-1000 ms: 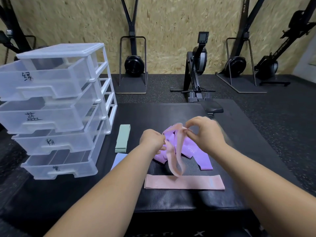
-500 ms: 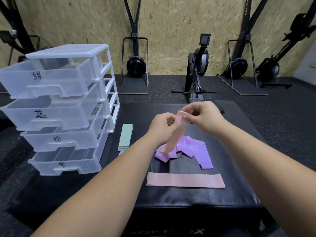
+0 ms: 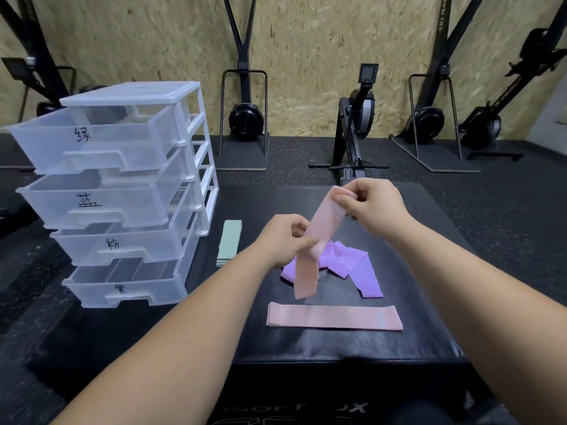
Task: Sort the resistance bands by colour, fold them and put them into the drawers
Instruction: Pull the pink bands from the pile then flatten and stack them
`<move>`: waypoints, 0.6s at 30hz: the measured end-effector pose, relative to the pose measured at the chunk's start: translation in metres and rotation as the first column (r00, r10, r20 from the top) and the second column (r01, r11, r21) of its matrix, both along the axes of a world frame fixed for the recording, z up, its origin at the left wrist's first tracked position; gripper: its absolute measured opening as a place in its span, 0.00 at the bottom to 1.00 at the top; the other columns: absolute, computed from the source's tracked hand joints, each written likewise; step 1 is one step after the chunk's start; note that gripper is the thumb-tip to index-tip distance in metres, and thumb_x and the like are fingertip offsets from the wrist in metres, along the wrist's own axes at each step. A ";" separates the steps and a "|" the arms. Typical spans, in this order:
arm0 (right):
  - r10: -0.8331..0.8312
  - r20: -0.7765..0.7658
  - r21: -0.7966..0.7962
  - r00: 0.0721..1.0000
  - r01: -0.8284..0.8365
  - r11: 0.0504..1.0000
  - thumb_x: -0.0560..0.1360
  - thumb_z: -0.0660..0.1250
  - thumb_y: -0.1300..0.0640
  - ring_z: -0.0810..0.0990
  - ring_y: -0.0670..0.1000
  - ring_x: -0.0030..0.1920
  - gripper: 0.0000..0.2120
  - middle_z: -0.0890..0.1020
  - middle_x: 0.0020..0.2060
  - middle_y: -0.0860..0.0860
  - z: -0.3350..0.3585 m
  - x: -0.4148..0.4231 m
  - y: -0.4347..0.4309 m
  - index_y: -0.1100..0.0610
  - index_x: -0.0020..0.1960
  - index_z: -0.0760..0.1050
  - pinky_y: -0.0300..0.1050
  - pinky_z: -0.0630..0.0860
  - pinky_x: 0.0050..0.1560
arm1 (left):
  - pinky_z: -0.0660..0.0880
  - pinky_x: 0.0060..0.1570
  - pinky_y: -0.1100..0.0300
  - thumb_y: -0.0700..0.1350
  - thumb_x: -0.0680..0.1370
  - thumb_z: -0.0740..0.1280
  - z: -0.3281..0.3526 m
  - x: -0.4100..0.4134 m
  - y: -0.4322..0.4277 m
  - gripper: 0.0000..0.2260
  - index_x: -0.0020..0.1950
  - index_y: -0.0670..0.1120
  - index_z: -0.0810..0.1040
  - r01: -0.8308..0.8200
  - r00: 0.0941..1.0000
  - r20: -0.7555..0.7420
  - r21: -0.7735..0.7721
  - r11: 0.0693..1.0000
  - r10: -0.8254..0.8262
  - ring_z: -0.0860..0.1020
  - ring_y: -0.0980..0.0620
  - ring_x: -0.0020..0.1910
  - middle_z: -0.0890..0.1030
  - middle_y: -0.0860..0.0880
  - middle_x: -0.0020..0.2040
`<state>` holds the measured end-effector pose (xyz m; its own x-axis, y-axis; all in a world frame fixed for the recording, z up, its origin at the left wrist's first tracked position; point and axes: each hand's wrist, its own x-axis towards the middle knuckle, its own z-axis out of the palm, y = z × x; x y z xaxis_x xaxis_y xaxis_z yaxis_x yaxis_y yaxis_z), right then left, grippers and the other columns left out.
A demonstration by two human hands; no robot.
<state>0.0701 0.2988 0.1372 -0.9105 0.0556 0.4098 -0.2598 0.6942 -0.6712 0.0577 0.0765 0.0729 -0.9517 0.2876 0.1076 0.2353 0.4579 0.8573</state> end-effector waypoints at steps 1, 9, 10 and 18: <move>-0.024 0.014 -0.042 1.000 0.025 0.999 0.76 0.75 0.49 0.86 0.50 0.36 0.05 0.86 0.33 0.46 -0.006 0.001 0.006 0.48 0.44 0.84 0.50 0.84 0.45 | 0.82 0.54 0.44 0.46 0.77 0.77 -0.006 0.002 -0.004 0.05 0.51 0.50 0.85 0.020 0.999 0.035 -0.004 1.000 -0.020 0.87 0.46 0.51 0.89 0.52 0.45; -0.199 0.170 -0.335 0.965 0.246 0.909 0.76 0.74 0.54 0.81 0.44 0.28 0.05 0.84 0.30 0.45 -0.063 0.029 0.047 0.54 0.43 0.85 0.47 0.81 0.41 | 0.76 0.47 0.58 0.45 0.75 0.78 -0.048 0.026 -0.032 0.11 0.55 0.52 0.82 0.149 0.944 0.305 -0.050 0.988 -0.127 0.80 0.57 0.38 0.86 0.55 0.42; -0.220 0.191 -0.344 0.957 0.275 0.898 0.75 0.74 0.54 0.81 0.44 0.28 0.05 0.84 0.30 0.46 -0.070 0.033 0.054 0.54 0.43 0.85 0.49 0.81 0.42 | 0.77 0.48 0.58 0.44 0.75 0.78 -0.053 0.029 -0.035 0.11 0.55 0.51 0.82 0.151 0.933 0.337 -0.056 0.987 -0.123 0.80 0.57 0.38 0.86 0.55 0.42; -0.254 0.307 -0.371 0.917 0.361 0.856 0.77 0.75 0.47 0.78 0.45 0.29 0.14 0.84 0.31 0.49 -0.133 0.066 0.087 0.57 0.41 0.85 0.49 0.78 0.41 | 0.80 0.48 0.58 0.45 0.76 0.76 -0.087 0.043 -0.050 0.06 0.52 0.53 0.85 -0.062 0.952 0.297 -0.065 0.996 0.079 0.85 0.53 0.45 0.88 0.51 0.46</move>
